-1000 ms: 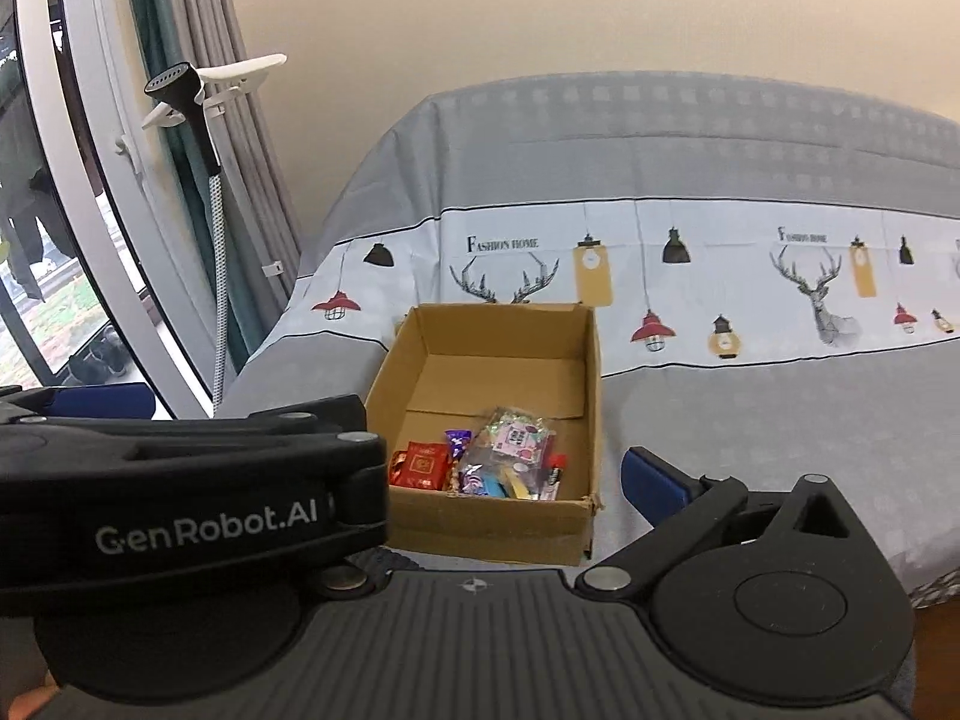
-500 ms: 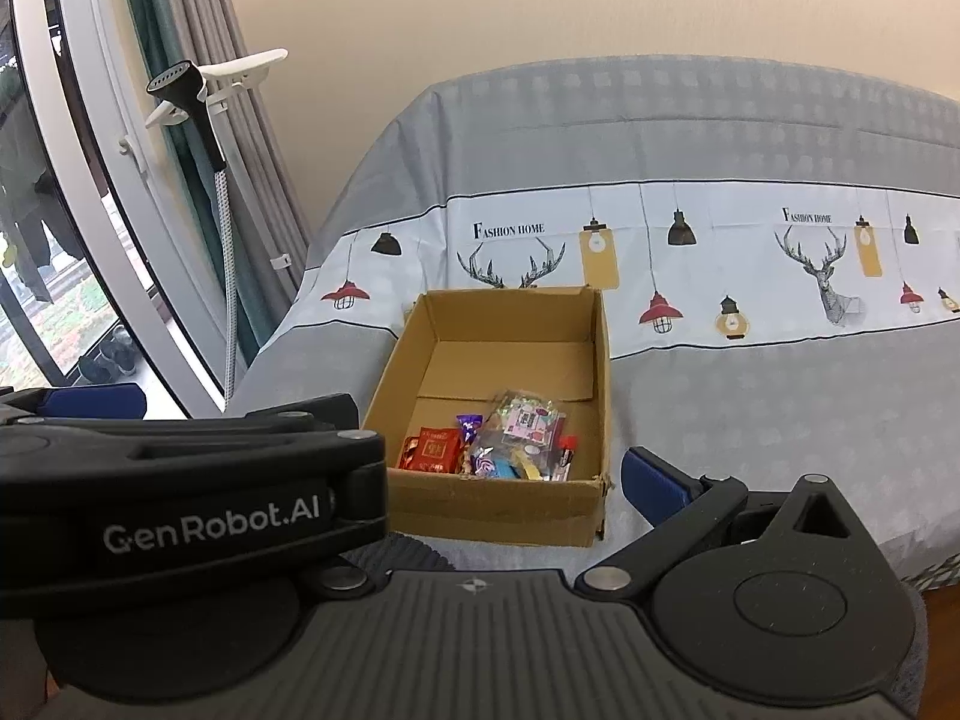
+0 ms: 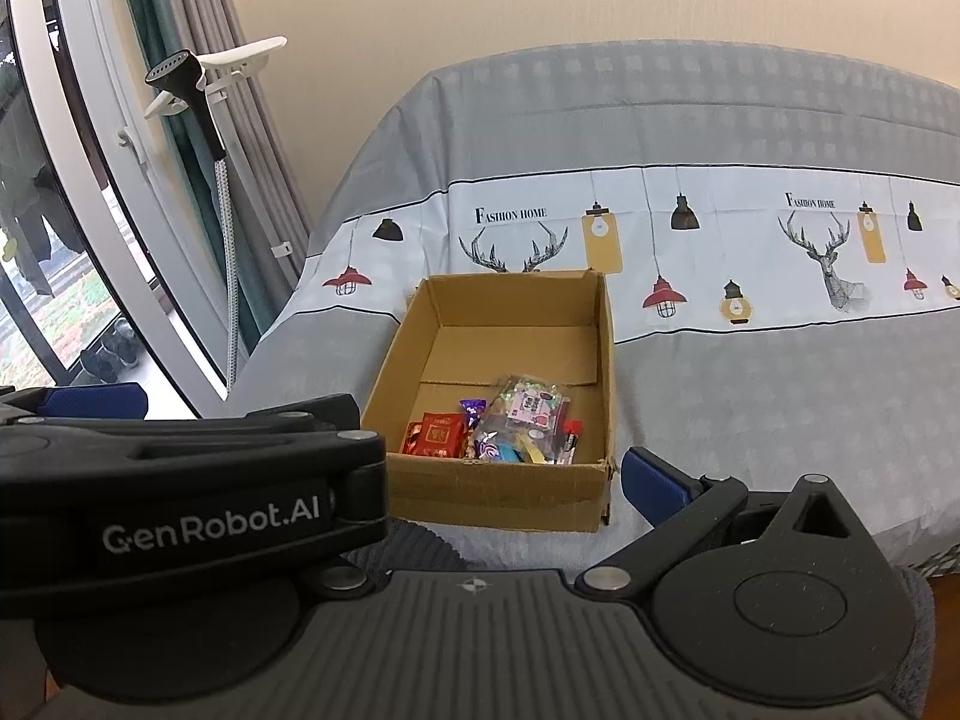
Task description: Organize snacks
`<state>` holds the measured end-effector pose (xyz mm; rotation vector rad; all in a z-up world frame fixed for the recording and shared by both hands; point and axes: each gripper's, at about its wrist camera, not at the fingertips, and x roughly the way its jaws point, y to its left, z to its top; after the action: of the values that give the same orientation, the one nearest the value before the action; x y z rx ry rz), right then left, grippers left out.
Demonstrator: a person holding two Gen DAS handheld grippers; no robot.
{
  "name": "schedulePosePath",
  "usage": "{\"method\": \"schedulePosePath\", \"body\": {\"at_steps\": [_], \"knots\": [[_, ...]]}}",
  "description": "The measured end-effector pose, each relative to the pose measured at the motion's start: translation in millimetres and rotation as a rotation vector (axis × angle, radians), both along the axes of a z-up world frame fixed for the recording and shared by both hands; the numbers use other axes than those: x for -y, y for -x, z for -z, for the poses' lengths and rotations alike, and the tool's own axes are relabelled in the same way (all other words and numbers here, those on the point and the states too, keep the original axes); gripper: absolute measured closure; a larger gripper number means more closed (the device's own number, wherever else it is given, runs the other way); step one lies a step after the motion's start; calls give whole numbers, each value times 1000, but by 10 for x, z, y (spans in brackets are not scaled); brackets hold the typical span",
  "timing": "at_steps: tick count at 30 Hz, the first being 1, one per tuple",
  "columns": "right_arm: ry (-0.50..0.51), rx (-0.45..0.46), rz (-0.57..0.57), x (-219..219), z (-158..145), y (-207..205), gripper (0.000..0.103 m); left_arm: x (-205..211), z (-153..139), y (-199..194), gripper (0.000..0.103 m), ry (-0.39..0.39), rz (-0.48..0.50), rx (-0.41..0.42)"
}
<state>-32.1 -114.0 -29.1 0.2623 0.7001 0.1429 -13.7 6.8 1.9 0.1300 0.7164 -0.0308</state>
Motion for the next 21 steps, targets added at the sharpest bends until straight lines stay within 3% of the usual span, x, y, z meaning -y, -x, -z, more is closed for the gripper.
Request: {"method": "schedulePosePath", "body": {"at_steps": [21], "knots": [[-16, -11, -14, 50, 21, -13, 1, 85, 26, 31, 0, -9, -9, -15]]}}
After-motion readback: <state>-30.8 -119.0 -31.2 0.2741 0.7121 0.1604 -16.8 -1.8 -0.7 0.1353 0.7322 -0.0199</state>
